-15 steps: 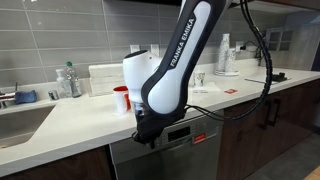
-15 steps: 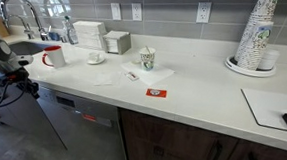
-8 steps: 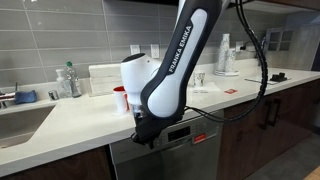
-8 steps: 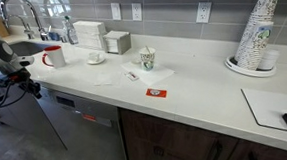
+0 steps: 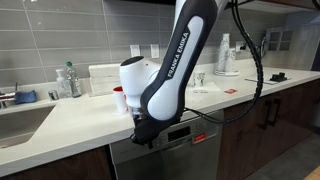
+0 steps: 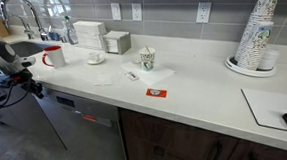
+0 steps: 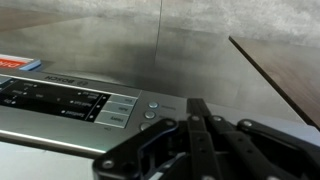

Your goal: Press the big button on the left side of the dishwasher

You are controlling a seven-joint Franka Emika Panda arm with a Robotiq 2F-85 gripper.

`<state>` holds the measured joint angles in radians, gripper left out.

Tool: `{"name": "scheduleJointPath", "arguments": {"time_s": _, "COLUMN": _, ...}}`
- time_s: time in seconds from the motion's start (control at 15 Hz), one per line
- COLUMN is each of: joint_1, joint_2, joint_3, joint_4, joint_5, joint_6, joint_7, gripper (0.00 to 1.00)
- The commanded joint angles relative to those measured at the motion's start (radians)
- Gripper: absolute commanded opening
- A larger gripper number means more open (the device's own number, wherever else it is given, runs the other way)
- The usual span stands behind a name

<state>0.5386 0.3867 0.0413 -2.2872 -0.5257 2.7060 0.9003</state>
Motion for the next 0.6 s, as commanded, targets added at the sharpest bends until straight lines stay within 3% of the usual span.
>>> {"name": "scheduleJointPath", "arguments": {"time_s": 0.0, "joint_1": 0.030, "joint_2": 0.029, "joint_3": -0.036, "joint_4": 0.018, "joint_5": -0.048, "joint_6": 0.028, "joint_7": 0.047, "gripper": 0.00}}
{"name": "scheduleJointPath", "arguments": {"time_s": 0.53, "joint_1": 0.079, "joint_2": 0.032, "joint_3": -0.085, "joint_4": 0.028, "joint_5": -0.169, "joint_6": 0.043, "joint_7": 0.169, "gripper": 0.00}}
